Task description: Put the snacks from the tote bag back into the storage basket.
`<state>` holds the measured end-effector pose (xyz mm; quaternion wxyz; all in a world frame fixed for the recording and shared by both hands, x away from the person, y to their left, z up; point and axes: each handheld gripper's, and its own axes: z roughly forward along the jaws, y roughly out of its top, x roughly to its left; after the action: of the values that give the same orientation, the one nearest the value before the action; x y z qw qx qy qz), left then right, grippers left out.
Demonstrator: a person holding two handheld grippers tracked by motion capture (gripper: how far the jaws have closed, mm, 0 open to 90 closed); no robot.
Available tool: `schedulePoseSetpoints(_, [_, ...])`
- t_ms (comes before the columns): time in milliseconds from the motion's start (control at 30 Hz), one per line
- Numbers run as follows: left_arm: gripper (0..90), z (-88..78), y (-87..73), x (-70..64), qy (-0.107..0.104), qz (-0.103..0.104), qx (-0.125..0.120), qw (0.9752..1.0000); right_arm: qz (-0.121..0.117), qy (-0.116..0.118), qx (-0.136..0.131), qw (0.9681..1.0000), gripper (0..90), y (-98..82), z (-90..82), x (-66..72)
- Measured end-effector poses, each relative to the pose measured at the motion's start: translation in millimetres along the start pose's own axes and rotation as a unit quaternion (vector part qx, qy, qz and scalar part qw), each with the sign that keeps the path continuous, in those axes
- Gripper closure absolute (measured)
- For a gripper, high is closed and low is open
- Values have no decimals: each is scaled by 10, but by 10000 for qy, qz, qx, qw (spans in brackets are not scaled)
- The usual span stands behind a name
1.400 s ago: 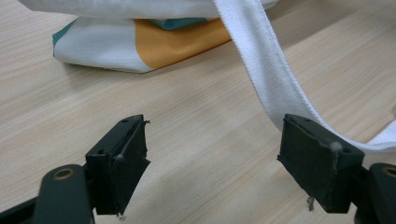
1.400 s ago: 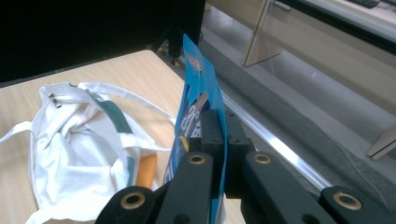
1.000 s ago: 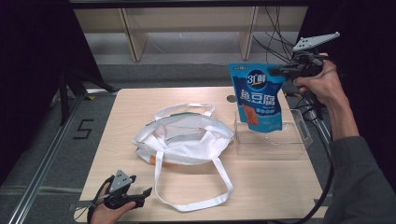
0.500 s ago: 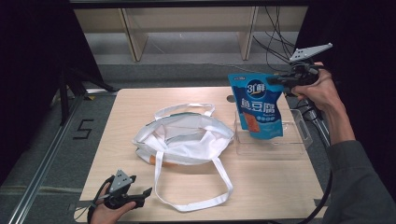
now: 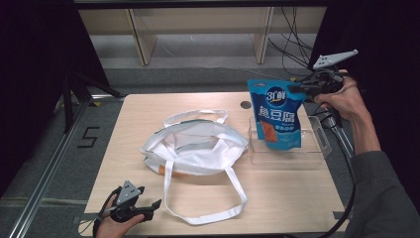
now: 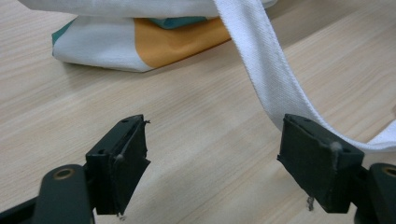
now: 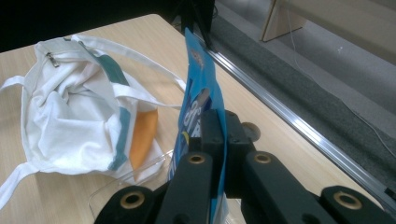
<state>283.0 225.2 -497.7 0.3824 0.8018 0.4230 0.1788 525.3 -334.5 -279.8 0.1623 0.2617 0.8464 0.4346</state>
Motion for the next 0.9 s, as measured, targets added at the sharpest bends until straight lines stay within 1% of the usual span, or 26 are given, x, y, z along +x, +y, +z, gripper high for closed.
schedulePoseSetpoints(33, [225,2,0,-2,0,-14,-11,10000,9,-66,-72,10000,900,-20,2,-6])
schedulePoseSetpoints(67, [225,15,-2,-15,12,-99,-80,9999,-60,-108,-16,9999,900,-31,-19,-22])
schedulePoseSetpoints(167, [226,15,0,-14,6,-69,-55,10000,-49,-133,74,9999,900,-67,-60,-37])
schedulePoseSetpoints(200, [226,8,1,-10,-5,-14,-28,10000,-72,-207,32,9998,900,-81,-61,-44])
schedulePoseSetpoints(233, [226,9,1,-11,-6,-17,-25,10000,-129,-263,72,9995,900,-94,-73,-61])
schedulePoseSetpoints(267, [226,9,1,-11,-6,-16,-27,10000,-117,-263,138,9995,900,-104,-87,-66])
schedulePoseSetpoints(400, [226,10,2,-9,-5,-3,-13,10000,-207,-303,146,9992,900,-144,-122,-106])
schedulePoseSetpoints(433, [226,8,3,-11,-4,0,-4,10000,-118,-286,130,9994,900,-160,-127,-105])
schedulePoseSetpoints(467, [227,8,3,-12,-3,1,-7,10000,-102,-296,150,9994,900,-172,-138,-112])
schedulePoseSetpoints(500, [227,8,4,-11,-4,7,0,10000,-102,-298,160,9994,900,-180,-142,-113])
schedulePoseSetpoints(533, [227,8,4,-11,-3,6,2,10000,-172,-305,152,9993,900,-186,-151,-122])
schedulePoseSetpoints(567, [227,9,4,-12,-2,3,-2,10000,-126,-305,206,9992,900,-191,-163,-113])
schedulePoseSetpoints(600, [227,8,4,-12,-4,10,1,10000,-130,-327,226,9991,900,-195,-170,-113])
schedulePoseSetpoints(633, [227,6,5,-12,-4,23,9,10000,-185,-350,241,9989,900,-196,-176,-120])
schedulePoseSetpoints(667, [228,6,5,-12,-5,33,12,10000,-116,-336,259,9990,900,-210,-189,-119])
schedulePoseSetpoints(733, [228,9,3,-13,-17,39,-9,10000,-149,-360,269,9989,900,-216,-200,-133])
schedulePoseSetpoints(767, [229,9,2,-12,-19,47,-6,10000,-125,-398,316,9986,900,-229,-211,-135])
schedulePoseSetpoints(800, [230,10,1,-14,-17,43,-12,10000,-139,-353,393,9985,900,-231,-230,-142])
schedulePoseSetpoints(833, [230,15,0,-18,10,22,-38,10000,-181,-415,333,9984,900,-238,-227,-147])
schedulePoseSetpoints(867, [231,23,-1,-25,38,-30,-83,10000,-148,-438,422,9980,898,-239,-246,-140])
schedulePoseSetpoints(900, [233,20,1,-27,57,-43,-18,10000,-155,-444,432,9980,897,-242,-250,-142])
